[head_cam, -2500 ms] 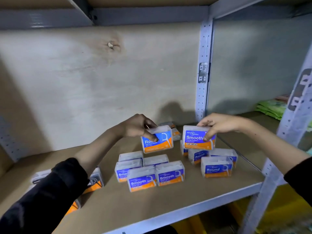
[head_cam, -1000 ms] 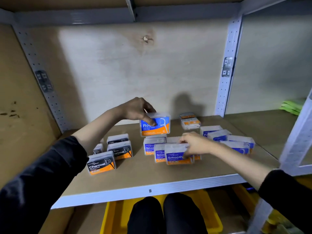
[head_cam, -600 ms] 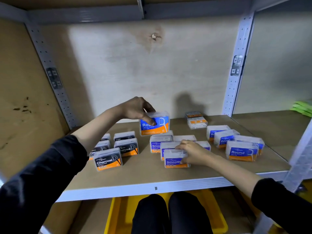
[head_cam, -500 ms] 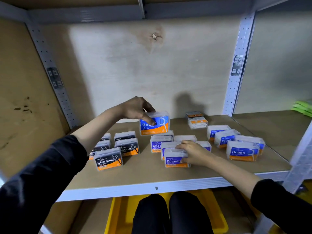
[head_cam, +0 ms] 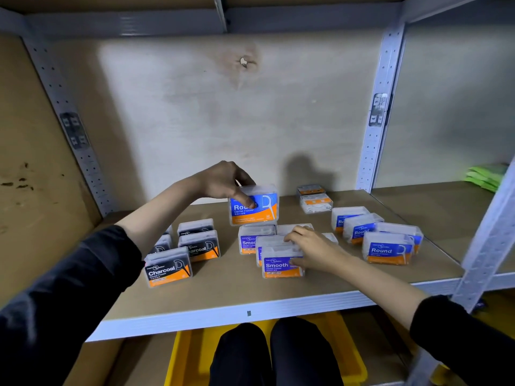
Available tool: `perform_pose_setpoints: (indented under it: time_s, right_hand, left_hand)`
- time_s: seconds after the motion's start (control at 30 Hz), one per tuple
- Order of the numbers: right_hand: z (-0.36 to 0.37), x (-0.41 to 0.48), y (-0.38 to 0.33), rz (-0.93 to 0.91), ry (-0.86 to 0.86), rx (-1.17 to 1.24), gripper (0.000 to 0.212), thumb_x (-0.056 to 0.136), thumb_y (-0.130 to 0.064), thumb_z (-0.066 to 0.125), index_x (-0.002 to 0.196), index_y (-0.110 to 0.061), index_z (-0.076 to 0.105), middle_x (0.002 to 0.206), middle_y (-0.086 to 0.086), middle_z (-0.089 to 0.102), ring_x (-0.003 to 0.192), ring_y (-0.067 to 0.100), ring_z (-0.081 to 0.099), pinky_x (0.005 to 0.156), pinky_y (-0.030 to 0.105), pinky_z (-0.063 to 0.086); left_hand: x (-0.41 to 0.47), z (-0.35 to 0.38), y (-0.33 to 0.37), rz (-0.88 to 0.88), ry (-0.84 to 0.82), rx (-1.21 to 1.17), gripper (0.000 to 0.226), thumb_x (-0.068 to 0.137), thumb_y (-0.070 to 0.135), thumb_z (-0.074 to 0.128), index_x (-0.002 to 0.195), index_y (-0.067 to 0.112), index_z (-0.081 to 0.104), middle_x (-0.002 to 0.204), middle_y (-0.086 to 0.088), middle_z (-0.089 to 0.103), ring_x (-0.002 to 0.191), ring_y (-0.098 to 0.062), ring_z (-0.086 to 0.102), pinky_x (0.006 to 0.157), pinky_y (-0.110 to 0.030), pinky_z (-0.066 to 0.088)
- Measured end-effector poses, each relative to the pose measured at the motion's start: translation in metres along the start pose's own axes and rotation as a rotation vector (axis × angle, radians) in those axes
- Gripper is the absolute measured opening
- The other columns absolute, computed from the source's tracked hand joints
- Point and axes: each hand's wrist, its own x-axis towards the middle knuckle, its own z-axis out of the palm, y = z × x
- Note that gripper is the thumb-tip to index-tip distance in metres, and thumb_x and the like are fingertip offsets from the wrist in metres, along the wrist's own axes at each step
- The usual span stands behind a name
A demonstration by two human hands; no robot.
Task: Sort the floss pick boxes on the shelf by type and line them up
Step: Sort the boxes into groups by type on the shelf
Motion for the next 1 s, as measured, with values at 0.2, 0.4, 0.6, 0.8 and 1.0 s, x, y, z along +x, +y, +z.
perform_pose_setpoints:
  time_s: [0.2,0.4,0.6,0.8,1.0]
  right_hand:
    - [-0.038,-0.018,0.034,0.089,0.019,0.039,0.037,0.086,-0.021,0.059,0.121,-0.012,0.055,0.120,0.003,0.055,0.104,0.013,0.052,0.077,0.022,0.036]
    - [-0.074,-0.032,0.090,0.259,0.044,0.018,0.031,0.082,-0.018,0.065,0.112,-0.009,0.063,0.102,0.005,0.063,0.088,0.017,0.053,0.078,0.025,0.042]
    - [-0.107,-0.037,0.141,0.375,-0.010,0.013,0.032,0.081,-0.015,0.066,0.112,-0.007,0.063,0.111,0.010,0.065,0.083,0.012,0.050,0.073,0.019,0.036]
    - [-0.131,-0.039,0.176,0.408,-0.091,-0.026,0.032,0.079,-0.014,0.066,0.110,-0.007,0.065,0.111,0.010,0.067,0.096,0.022,0.062,0.083,0.025,0.047]
    - [-0.135,-0.043,0.203,0.424,-0.158,-0.065,0.033,0.081,-0.022,0.066,0.112,-0.010,0.064,0.111,0.009,0.066,0.095,0.022,0.060,0.076,0.026,0.045]
  left_hand:
    - [0.025,0.015,0.020,0.047,0.011,-0.036,0.033,0.076,0.016,0.073,0.108,0.010,0.069,0.091,0.002,0.065,0.072,-0.008,0.059,0.052,0.002,0.039]
    - [0.072,0.048,0.048,0.061,0.086,-0.124,0.049,0.075,0.011,0.074,0.121,0.006,0.060,0.122,-0.007,0.063,0.105,-0.021,0.059,0.085,-0.023,0.045]
    - [0.142,0.091,0.097,0.134,0.087,-0.097,0.051,0.077,0.012,0.071,0.126,0.008,0.057,0.132,-0.010,0.058,0.121,-0.026,0.053,0.102,-0.031,0.044]
    - [0.212,0.132,0.141,0.148,-0.002,-0.049,0.055,0.077,0.019,0.070,0.129,0.011,0.054,0.134,-0.012,0.054,0.122,-0.028,0.051,0.101,-0.032,0.044]
    - [0.257,0.171,0.169,0.145,-0.104,-0.017,0.057,0.080,0.019,0.068,0.133,0.008,0.049,0.136,-0.013,0.051,0.123,-0.028,0.049,0.102,-0.034,0.041]
